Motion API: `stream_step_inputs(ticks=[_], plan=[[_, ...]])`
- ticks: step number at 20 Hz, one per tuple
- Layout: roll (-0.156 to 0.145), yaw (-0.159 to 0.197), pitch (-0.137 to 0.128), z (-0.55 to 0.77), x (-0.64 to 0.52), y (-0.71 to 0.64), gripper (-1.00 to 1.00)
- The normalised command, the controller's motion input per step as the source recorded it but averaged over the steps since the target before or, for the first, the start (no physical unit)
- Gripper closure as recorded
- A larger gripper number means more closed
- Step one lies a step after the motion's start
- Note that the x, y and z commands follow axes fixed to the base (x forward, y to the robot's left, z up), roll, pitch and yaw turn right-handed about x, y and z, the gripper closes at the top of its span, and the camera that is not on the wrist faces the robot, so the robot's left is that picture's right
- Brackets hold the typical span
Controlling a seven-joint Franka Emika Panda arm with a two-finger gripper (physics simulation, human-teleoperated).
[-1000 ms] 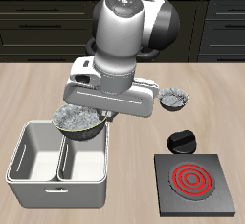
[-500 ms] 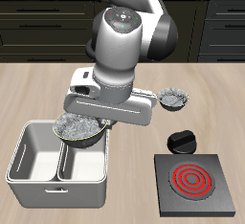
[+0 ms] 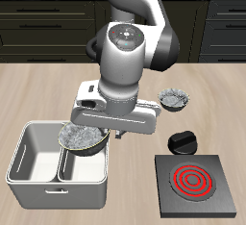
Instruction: Place the largest bowl in the left side of the drainer and the medium bowl in the right side
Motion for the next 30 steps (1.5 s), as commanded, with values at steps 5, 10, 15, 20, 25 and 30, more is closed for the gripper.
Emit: stream_step_inputs(ticks=[5,10,15,20,25,30], plan=[[-0.016,-0.013,0.002,0.0,-0.1,-0.08,-1.0],[-0.011,0.003,-0.037,0.2,-0.16,-0.03,-1.0],[-0.025,0.031,-0.051,0.32,-0.24,-0.11,-1.0],[-0.021,0.024,-0.045,0.29,-0.19,-0.1,-1.0],[0.027,0.011,-0.021,0.1,-0.15,0.03,-1.0],[0.008,0.032,-0.069,0.12,-0.42,0.17,-1.0]])
